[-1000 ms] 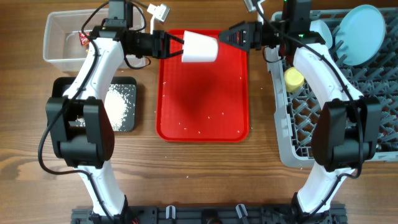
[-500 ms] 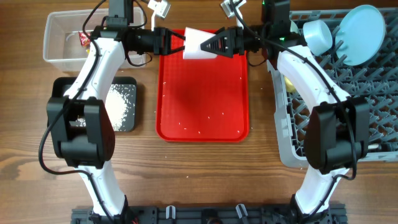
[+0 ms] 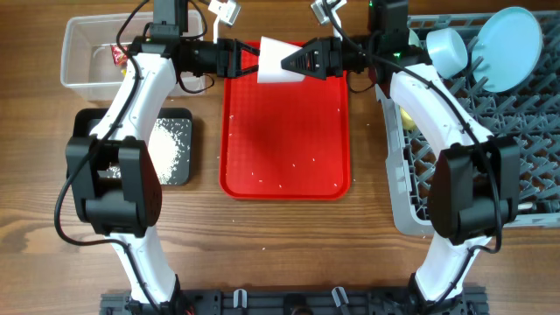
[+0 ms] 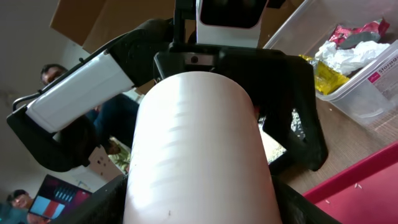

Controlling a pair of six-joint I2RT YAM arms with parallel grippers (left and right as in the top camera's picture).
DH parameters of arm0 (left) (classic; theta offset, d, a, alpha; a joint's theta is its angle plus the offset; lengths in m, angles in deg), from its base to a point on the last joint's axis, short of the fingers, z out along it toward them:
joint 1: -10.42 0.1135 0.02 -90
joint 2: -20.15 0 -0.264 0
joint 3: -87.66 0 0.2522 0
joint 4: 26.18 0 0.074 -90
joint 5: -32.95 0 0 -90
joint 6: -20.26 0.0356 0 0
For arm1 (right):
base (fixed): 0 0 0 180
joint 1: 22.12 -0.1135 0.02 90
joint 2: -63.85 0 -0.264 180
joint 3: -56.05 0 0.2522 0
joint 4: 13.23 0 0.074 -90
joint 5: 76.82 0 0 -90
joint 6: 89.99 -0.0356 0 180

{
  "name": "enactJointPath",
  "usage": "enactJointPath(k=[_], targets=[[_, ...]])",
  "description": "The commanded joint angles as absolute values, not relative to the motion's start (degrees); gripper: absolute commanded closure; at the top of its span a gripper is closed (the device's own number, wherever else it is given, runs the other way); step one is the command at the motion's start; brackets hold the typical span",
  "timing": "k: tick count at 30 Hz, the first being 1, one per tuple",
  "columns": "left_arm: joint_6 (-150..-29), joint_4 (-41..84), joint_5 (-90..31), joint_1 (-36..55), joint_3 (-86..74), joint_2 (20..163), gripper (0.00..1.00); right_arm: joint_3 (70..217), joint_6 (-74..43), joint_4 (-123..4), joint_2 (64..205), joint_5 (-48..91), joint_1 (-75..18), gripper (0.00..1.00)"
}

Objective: Sort waste into correct bins and load items into the dishwasher rack
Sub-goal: 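Place the pink cup upside down in the rack with the right gripper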

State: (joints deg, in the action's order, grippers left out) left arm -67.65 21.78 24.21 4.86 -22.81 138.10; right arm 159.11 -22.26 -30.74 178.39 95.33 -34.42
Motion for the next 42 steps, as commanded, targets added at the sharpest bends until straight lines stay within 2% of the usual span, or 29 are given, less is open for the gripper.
enactJointPath(k=[1,5,9,13,16,20,26,32,36,42], targets=[[-67.43,22.23,20.69,4.86,-22.85,136.39,0.16,159.31,-20.97,-30.46,178.87,95.02,-32.1,0.42],[-67.39,28.49,1.8,7.11,-22.85,136.39,0.07,159.31,-20.99,-30.94,178.87,93.4,-27.36,0.42],[-67.39,32.42,-16.71,7.92,-22.85,136.39,0.05,159.33,-16.38,-35.22,178.54,82.06,-22.09,0.43],[-67.39,32.4,-20.36,7.92,-22.85,136.39,0.04,159.5,-6.67,-45.23,175.18,65.82,-19.12,0.43],[-67.39,32.4,-20.97,7.92,-22.85,136.41,0.03,159.5,-2.89,-52.86,166.54,54.91,-17.94,0.42],[-67.39,32.46,-20.97,7.88,-22.85,136.41,0.01,159.5,-2.45,-66.26,151.22,34.83,-16.63,0.42],[-67.19,32.49,-25.98,5.84,-22.72,136.41,0.0,159.44,-7.79,-84.9,148.82,11.75,-16.21,0.42],[-67.17,33.56,-35.11,3.4,-22.63,137.09,0.0,159.42,-10.1,-87.18,155.46,9.93,-9.37,0.42],[-67.19,33.69,-35.29,3.4,-22.15,137.27,0.0,159.42,-9.99,-87.88,158.52,9.91,-5.2,0.42],[-67.17,33.47,-35.31,3.4,-20.82,137.29,0.0,159.44,-9.84,-84.69,166.68,9.54,-5.17,0.43]])
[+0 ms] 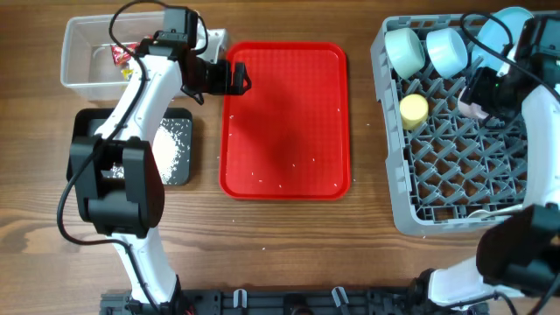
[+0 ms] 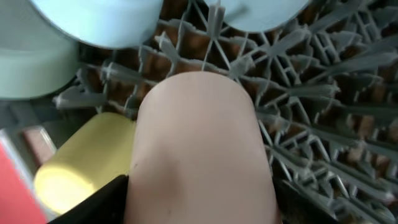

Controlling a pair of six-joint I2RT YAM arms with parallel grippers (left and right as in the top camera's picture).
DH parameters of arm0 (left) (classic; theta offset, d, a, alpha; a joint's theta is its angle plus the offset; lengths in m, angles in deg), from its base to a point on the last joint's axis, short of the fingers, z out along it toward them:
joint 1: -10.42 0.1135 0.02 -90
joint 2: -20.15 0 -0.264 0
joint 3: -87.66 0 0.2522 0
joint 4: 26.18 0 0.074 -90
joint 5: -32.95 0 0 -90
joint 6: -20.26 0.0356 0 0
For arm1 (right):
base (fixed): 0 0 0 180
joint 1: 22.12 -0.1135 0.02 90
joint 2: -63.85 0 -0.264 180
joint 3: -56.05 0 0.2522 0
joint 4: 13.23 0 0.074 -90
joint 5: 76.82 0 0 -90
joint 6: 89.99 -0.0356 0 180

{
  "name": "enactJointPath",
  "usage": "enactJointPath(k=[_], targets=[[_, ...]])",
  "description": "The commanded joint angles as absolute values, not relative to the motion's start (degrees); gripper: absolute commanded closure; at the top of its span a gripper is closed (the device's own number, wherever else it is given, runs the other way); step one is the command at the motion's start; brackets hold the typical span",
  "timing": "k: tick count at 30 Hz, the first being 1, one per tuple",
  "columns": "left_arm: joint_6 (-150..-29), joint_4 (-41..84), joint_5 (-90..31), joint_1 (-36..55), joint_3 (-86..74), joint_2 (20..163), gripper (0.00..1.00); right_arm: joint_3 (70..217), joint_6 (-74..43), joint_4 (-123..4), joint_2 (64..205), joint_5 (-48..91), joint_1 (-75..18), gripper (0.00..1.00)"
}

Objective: Sort waste into correct bins and load items into the dishwasher rack
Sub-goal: 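Place the pink cup upside down in the rack with the right gripper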

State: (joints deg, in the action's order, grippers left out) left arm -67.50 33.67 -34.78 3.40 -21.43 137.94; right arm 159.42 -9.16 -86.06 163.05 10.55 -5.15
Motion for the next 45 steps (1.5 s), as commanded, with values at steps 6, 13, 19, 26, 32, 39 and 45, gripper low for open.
enactJointPath(k=[6,13,19,26,32,39,45], targets=[[-67.17,33.49,-35.31,3.4,-20.82,137.29,0.0,159.42,-9.8,-82.46,169.41,9.47,-5.17,0.43],[-67.19,33.53,-35.31,3.4,-20.82,137.29,0.0,159.42,-9.88,-80.03,172.12,9.61,-5.17,0.44],[-67.17,33.53,-35.29,3.4,-20.82,137.29,0.0,159.42,-10.74,-79.72,172.8,9.76,-5.22,0.0],[-67.19,33.69,-35.29,3.4,-20.82,137.29,0.0,159.83,-13.75,-76.34,172.71,11.92,-5.22,0.0],[-67.19,33.71,-35.29,3.4,-20.82,137.29,0.0,161.78,-14.15,-87.77,165.87,10.24,-5.33,0.24],[-67.19,33.73,-35.29,3.4,-20.82,137.29,0.0,157.54,-13.53,-85.8,165.95,5.17,-5.33,0.34],[-67.19,33.75,-35.29,3.4,-20.82,137.29,0.0,157.21,-13.49,-84.07,169.01,4.97,-5.33,0.33]])
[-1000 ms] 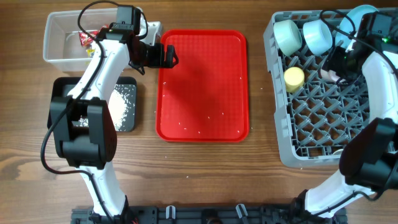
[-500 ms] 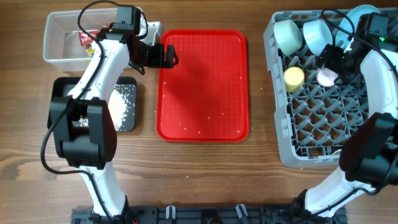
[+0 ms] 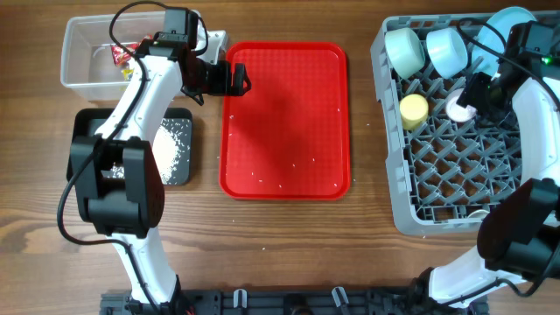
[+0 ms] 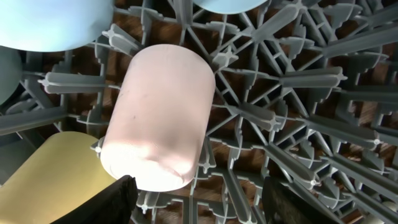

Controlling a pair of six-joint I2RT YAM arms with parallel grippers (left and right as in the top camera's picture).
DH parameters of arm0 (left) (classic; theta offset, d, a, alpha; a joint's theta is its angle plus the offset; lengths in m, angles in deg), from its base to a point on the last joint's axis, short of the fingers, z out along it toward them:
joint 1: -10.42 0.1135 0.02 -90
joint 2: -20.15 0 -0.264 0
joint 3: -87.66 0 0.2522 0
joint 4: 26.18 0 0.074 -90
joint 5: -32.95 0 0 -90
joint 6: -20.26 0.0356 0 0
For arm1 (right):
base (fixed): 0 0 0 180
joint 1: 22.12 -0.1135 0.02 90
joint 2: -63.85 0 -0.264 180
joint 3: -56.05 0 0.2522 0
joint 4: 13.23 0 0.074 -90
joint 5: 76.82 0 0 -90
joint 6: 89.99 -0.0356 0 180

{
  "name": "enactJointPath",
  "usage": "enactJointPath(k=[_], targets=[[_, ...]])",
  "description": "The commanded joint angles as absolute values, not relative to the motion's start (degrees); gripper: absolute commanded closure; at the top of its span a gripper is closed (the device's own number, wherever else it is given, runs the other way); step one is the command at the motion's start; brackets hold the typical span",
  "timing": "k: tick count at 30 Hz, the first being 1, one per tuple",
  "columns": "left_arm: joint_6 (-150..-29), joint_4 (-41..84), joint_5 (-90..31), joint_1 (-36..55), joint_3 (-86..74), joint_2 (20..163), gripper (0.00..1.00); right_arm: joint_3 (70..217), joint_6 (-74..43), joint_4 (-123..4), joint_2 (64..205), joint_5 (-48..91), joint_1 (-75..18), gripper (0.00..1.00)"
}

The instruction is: Sort waste into correct bins and load items into the dishwasher rack

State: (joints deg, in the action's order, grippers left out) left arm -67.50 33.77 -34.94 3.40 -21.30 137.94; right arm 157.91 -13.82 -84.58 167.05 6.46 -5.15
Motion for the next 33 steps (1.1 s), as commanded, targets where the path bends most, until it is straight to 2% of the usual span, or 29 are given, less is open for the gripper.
enactJointPath(k=[1,19,23,25,26,29,33], targets=[[-67.17,33.73,-35.29,3.4,-20.82,137.29,0.0,157.21,-13.51,-83.99,169.32,4.97,-5.33,0.33],[-67.19,34.02,-35.29,3.4,-20.82,137.29,0.0,157.14,-14.08,-80.45,170.74,-1.3,-5.3,0.32],[-67.19,34.19,-35.29,3.4,-20.82,137.29,0.0,157.14,-16.84,-76.56,170.83,-3.36,-4.21,0.18],[-67.19,34.19,-35.29,3.4,-20.82,137.29,0.0,157.23,-17.14,-75.51,170.83,-3.77,-3.1,0.04],[-67.19,34.19,-35.29,3.4,-20.82,137.29,0.0,157.89,-18.06,-76.16,170.76,-3.73,-2.73,0.0],[-67.19,34.15,-35.29,3.4,-20.82,137.29,0.0,166.52,-19.55,-82.41,167.11,-0.86,-2.55,0.0],[-67.19,34.15,-35.29,3.42,-20.82,137.29,0.0,182.58,-13.27,-92.55,155.09,15.92,-2.55,0.0]])
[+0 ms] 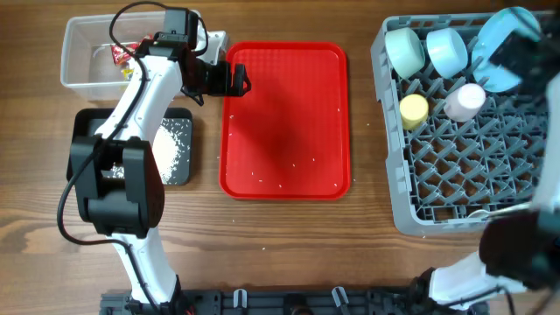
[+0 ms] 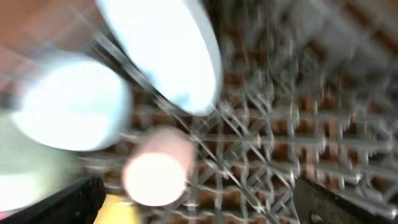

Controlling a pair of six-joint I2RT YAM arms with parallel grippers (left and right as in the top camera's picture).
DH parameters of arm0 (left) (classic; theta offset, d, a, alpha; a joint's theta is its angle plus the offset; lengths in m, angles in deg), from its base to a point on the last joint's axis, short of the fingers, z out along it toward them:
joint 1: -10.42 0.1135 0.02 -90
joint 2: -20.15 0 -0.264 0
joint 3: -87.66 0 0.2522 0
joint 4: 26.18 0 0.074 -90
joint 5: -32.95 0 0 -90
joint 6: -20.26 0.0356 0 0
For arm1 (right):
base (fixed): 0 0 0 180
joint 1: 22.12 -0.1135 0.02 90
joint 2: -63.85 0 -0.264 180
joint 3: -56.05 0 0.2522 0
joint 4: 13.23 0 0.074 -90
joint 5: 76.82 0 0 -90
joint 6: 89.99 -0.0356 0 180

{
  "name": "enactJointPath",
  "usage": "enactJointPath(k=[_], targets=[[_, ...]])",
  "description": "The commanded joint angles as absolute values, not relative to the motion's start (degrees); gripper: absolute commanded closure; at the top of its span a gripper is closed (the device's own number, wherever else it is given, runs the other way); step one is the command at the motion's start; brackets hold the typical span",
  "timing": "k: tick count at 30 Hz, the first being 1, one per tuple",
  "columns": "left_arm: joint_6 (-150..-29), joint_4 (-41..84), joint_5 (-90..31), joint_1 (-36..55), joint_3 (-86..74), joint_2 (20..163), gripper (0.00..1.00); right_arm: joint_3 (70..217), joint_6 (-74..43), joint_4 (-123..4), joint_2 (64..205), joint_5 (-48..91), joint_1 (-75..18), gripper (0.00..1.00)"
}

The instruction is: Sort waste into correct bins and load items into the dishwasher rack

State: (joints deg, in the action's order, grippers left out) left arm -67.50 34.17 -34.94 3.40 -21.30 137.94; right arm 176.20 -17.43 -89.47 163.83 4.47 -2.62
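A pale pink cup [image 1: 465, 100] stands in the grey dishwasher rack [image 1: 464, 175], beside a yellow cup [image 1: 413, 108]. The blurred right wrist view shows the same pink cup [image 2: 155, 175] below the camera. My right gripper [image 2: 199, 211] is open and holds nothing, its fingers wide apart above the rack. From overhead the right gripper [image 1: 516, 59] is a blur near the rack's far right corner. My left gripper [image 1: 236, 77] hangs open at the far left edge of the red tray [image 1: 284, 122], holding nothing.
Two light blue bowls [image 1: 426, 50] and a blue plate [image 1: 507, 33] stand along the rack's far side. A clear bin [image 1: 87, 66] with wrappers sits at the far left. Below it is a black bin [image 1: 175, 149] with white grains. Crumbs dot the tray.
My right gripper was open just above the pink cup in the rack. It is now higher and farther back, and the cup stays in the rack. The left arm has not moved.
First both grippers met at the pale cup over the tray's far edge. Then my right gripper held the cup over the rack, while the left stayed by the tray. Later the cup sat in the rack with the right gripper open above it, and now the gripper is clear.
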Motion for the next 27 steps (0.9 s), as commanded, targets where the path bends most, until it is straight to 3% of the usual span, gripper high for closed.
enactJointPath(k=[1,5,10,13,15,16,19,22,27], targets=[[-67.19,34.15,-35.29,3.42,-20.82,137.29,0.0,182.76,-10.8,-93.98,152.38,20.49,-2.55,0.0],[-67.19,34.15,-35.29,3.42,-20.82,137.29,0.0,182.76,-12.2,-102.59,143.99,22.46,-2.77,0.0],[-67.19,34.15,-35.29,3.42,-20.82,137.29,0.0,182.74,-36.44,-108.36,140.03,23.16,-2.77,0.0],[-67.19,34.15,-35.29,3.4,-20.82,137.29,0.0,182.74,-29.69,-114.13,140.23,20.51,-2.75,0.0],[-67.19,34.15,-35.29,3.42,-20.82,137.29,0.0,182.65,-18.82,-112.73,140.25,20.12,-2.77,0.0],[-67.19,34.15,-35.29,3.42,-20.82,137.29,0.0,182.28,-11.15,-109.38,140.45,20.1,-2.86,0.0],[-67.19,34.15,-35.29,3.42,-20.82,137.29,0.0,171.55,-5.19,-94.78,132.64,20.62,-3.03,0.0],[-67.19,34.15,-35.29,3.42,-20.82,137.29,0.0,140.49,2.18,-67.48,113.1,27.92,-3.03,0.0],[-67.19,34.15,-35.29,3.42,-20.82,137.29,0.0,103.37,-0.97,-45.72,90.59,30.87,-7.91,0.0]])
